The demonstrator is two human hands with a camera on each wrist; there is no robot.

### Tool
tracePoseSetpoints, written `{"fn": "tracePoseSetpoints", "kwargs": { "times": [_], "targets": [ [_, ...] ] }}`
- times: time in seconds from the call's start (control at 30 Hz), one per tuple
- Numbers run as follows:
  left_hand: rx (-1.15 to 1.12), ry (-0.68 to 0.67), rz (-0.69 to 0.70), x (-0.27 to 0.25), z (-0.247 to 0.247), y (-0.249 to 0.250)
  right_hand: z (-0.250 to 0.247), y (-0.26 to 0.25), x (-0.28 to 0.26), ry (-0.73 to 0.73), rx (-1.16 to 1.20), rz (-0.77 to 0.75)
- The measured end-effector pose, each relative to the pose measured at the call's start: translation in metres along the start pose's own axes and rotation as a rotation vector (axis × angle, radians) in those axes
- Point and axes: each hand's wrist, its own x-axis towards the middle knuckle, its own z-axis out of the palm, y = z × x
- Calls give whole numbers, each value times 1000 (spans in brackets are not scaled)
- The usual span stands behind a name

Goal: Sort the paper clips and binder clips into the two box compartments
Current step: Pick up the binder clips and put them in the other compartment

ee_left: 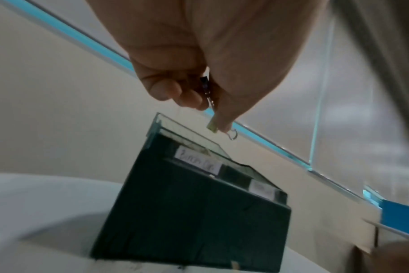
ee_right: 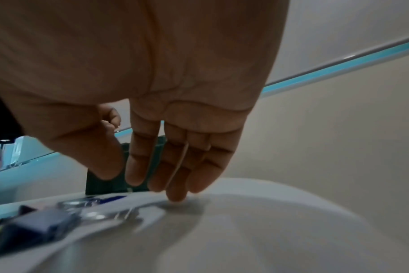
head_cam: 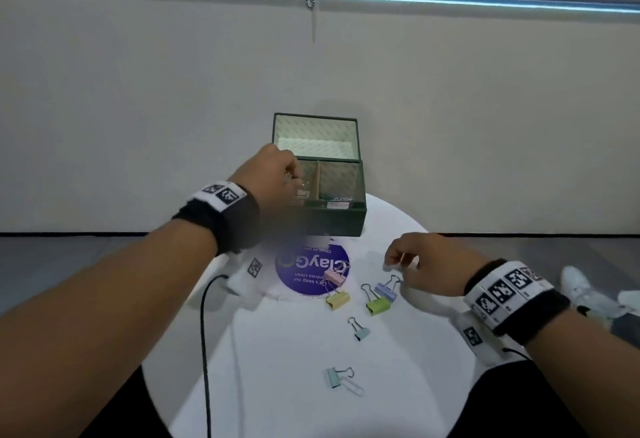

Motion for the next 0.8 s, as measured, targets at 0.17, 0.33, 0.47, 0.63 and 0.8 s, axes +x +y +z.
{"fn": "tracePoseSetpoints", "kwargs": {
  "times": [0.17, 0.33, 0.47, 0.63, 0.8],
  "targets": [
    [109, -165, 3, 11, 12, -9, 9, 8, -3, 119, 151, -53],
    [57, -32, 171, -21, 16, 2, 11, 9, -4, 60, 206, -22],
    [88, -457, 342, -49, 31, 22, 13, -2, -2, 20, 166, -84],
    [252, -582, 534, -69, 52, 31, 17, -29, -8, -12, 129, -250],
    [263, -569, 352, -72, 46, 27, 31, -54, -23, -123, -37, -355]
  ]
}}
